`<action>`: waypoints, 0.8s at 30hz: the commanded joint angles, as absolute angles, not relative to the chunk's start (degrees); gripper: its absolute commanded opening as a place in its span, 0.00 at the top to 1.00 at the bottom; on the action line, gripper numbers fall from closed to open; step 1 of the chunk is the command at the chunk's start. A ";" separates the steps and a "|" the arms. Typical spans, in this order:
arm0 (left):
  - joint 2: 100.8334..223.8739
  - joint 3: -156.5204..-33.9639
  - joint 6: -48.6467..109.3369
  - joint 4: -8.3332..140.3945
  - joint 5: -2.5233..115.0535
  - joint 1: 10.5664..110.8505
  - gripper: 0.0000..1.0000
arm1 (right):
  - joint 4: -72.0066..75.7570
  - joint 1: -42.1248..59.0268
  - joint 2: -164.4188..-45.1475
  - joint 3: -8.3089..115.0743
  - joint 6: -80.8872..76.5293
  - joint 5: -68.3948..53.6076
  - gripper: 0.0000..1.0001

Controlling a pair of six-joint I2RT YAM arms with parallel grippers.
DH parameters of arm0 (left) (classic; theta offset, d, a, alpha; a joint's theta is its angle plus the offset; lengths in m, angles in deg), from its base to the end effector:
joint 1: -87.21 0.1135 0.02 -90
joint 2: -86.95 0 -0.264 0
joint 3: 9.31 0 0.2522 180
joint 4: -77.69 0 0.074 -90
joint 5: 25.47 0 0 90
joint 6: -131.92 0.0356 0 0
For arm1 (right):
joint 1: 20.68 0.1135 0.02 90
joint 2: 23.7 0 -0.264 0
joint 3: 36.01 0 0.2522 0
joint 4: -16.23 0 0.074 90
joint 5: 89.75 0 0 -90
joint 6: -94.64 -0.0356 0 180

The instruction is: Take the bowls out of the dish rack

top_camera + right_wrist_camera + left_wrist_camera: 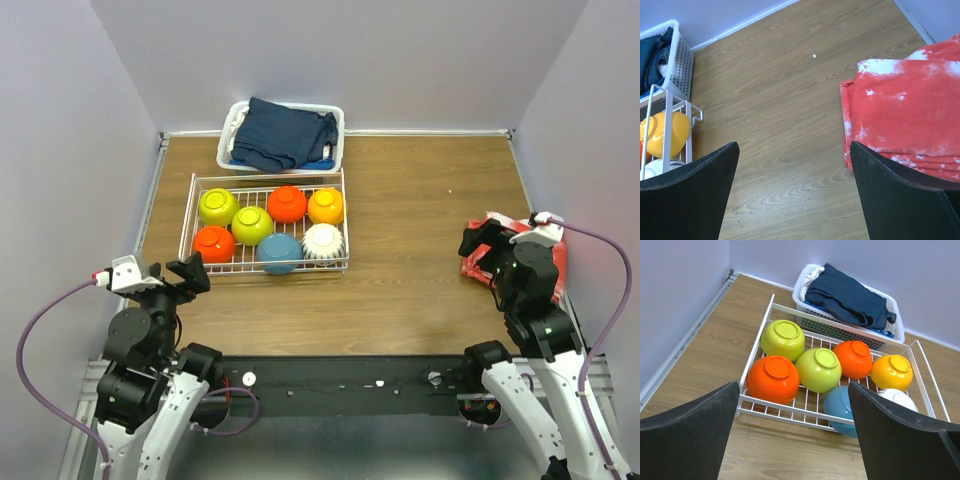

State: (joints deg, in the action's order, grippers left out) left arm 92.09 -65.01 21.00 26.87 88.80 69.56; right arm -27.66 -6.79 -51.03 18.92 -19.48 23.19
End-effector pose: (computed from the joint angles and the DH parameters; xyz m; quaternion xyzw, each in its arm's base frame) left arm 0.0270 0.0067 0.3314 -0.1680 0.6884 -0.0872 0.7002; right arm 0.1115 0.0133 0.3216 0.1887 0.7704 0.0410 0.6076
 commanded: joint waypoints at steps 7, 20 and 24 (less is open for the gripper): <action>96.87 -63.76 19.08 26.84 91.24 69.37 0.01 | -26.27 -6.44 -51.74 20.11 -20.94 17.23 0.00; 121.12 -73.42 18.28 29.12 87.56 69.37 0.01 | -19.16 -6.44 -63.86 20.73 -22.35 4.47 0.00; 133.75 -79.05 16.96 28.68 86.94 69.37 0.01 | -20.37 -6.44 -65.80 21.25 -23.58 2.63 0.00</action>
State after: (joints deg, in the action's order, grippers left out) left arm 124.31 -73.49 18.42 27.55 88.58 69.56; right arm -21.80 -6.79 -64.63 19.59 -22.19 7.12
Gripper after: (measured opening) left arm 0.989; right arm 0.998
